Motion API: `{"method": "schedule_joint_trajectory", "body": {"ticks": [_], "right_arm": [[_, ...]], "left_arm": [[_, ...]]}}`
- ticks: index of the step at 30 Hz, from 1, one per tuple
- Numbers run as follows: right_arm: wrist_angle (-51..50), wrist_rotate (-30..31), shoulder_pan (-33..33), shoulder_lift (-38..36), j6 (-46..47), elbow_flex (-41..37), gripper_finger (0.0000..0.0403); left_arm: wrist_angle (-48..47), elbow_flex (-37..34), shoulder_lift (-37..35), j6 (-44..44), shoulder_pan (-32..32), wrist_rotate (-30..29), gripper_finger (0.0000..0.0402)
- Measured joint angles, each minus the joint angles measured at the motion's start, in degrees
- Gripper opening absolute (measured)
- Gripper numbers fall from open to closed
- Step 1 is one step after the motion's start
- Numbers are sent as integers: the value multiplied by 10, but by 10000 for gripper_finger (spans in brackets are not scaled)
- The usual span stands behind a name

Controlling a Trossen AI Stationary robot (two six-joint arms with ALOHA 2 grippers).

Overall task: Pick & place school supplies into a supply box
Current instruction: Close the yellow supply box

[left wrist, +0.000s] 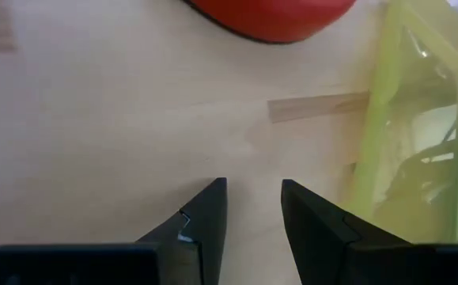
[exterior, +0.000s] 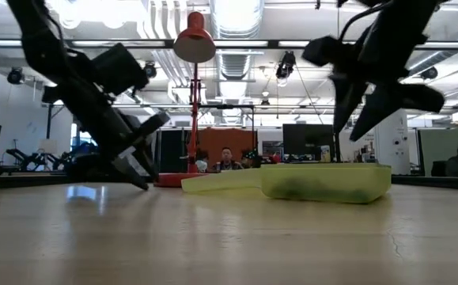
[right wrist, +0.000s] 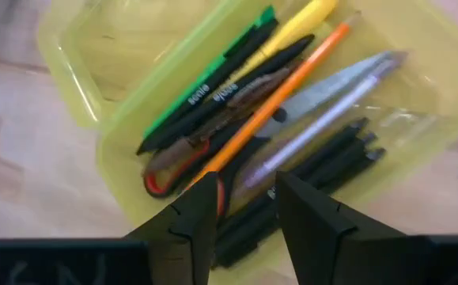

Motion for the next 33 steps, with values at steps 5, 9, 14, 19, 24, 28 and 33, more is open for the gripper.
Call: {"method": "schedule_joint_trajectory", "body": {"ticks": [5, 9, 14, 19, 24, 28, 33], "right_arm": [[32, -18, -21, 34, -9, 3, 116], [32, -33, -24, 56, -22, 3, 111], [33, -51, -24, 86, -25, 2, 105], [45, -65, -30, 119, -48, 2, 105], [47, -70, -31, 139, -67, 4, 105], [46, -70, -31, 139, -73, 4, 101], [39, -75, -32, 135, -91, 3, 98]], "left_arm": [[-2, 57, 80, 21, 0, 20, 108], [-5, 109, 127, 65, 0, 49, 108], [-24, 166, 168, 113, 2, 72, 108], [-56, 201, 175, 143, 3, 84, 108], [-57, 211, 152, 150, 3, 86, 108], [-57, 210, 127, 149, 3, 90, 108], [-52, 209, 95, 149, 3, 90, 108]]}}
